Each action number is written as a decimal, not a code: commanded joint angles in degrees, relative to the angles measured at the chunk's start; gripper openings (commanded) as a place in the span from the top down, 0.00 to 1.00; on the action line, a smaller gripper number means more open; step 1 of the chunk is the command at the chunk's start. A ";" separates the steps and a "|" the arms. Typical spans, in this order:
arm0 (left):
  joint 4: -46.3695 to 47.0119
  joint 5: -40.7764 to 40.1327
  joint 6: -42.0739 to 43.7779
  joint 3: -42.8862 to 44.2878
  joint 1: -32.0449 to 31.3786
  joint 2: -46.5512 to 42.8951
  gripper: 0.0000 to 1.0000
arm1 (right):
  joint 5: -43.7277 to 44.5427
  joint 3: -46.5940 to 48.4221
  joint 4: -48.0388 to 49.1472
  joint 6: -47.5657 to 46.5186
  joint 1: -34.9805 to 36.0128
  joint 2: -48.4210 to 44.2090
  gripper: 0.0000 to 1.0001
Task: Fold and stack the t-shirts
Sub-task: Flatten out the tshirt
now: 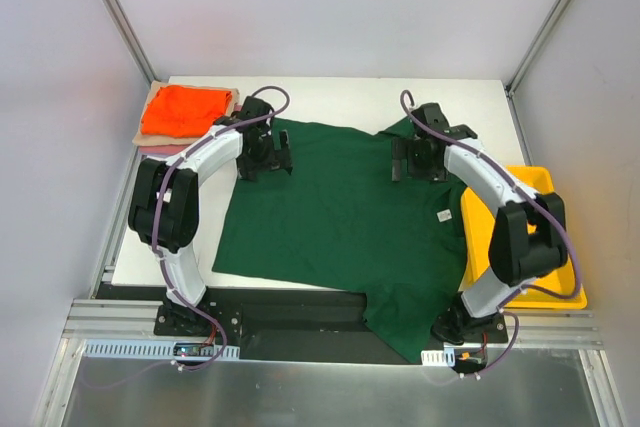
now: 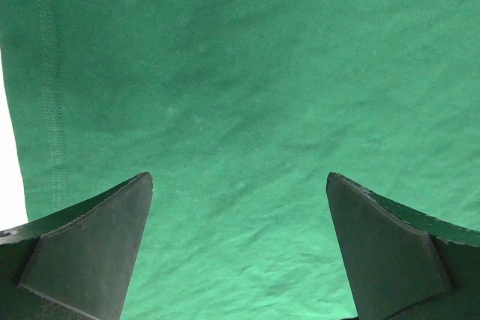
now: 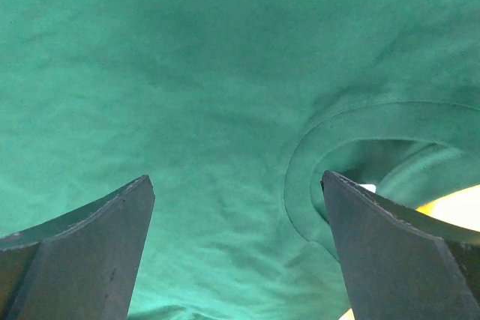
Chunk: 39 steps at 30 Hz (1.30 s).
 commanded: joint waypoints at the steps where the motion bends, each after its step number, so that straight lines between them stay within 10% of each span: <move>1: 2.26 -1.90 -1.27 -0.76 0.16 0.17 0.01 | -0.35 1.71 2.18 2.01 -1.53 6.67 0.04; 29: -3.89 6.70 -2.77 23.92 7.89 22.75 0.01 | -26.27 58.74 -8.90 -2.31 -12.87 52.20 0.04; 39: -7.84 6.25 0.66 37.20 8.33 26.89 0.01 | -23.12 61.48 -2.56 -1.16 -13.93 49.77 0.04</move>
